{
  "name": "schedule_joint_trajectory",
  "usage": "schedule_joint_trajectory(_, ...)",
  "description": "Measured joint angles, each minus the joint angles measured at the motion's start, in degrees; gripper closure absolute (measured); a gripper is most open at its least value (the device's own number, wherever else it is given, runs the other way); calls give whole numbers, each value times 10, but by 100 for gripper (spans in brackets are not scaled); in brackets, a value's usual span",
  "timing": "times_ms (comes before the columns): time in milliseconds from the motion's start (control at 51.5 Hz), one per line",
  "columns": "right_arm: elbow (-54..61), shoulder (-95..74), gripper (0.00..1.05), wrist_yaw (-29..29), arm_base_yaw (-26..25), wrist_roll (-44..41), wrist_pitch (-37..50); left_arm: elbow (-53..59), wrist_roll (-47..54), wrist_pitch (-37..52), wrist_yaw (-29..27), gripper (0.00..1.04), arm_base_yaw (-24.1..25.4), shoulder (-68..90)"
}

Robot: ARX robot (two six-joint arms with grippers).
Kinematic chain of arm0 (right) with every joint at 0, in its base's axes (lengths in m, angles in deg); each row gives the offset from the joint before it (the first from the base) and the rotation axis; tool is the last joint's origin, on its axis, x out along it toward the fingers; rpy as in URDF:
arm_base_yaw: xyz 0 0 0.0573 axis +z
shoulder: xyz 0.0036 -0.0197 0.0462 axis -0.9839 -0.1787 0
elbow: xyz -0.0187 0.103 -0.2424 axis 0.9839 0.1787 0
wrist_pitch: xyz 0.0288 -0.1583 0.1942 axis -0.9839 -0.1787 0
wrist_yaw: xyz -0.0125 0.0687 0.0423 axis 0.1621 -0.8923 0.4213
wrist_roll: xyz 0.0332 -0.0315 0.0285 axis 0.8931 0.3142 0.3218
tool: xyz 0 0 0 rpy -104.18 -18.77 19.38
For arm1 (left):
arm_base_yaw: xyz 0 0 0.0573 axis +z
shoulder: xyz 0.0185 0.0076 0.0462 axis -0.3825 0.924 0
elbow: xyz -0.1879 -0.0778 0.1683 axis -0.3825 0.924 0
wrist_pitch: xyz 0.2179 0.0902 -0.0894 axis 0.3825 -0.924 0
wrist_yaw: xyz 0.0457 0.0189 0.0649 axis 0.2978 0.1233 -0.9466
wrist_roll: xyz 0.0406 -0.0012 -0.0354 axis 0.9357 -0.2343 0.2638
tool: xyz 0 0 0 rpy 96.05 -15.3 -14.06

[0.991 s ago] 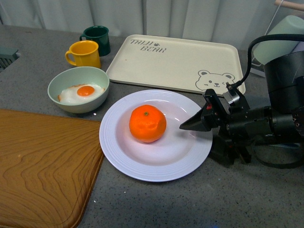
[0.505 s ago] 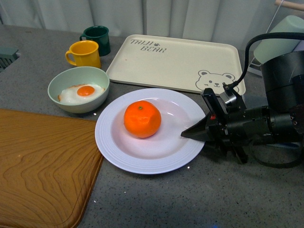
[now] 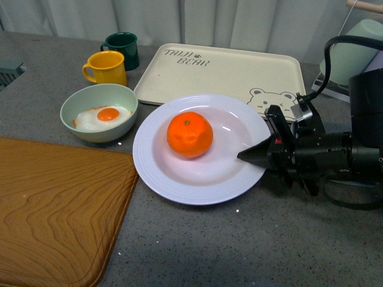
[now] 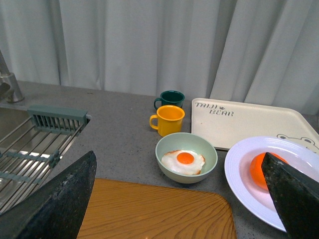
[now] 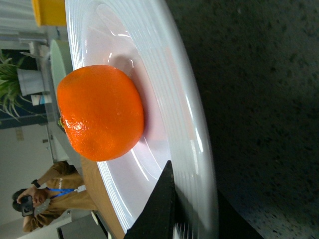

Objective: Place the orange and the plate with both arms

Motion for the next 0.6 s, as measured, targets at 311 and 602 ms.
schedule_joint_trajectory(311,-82,9,100,28,-14,51,-15,0,0,0,0,7,0,0)
schedule_joint_trajectory(602,-196,-34,100,80,-20,96,-61,0,0,0,0,7,0,0)
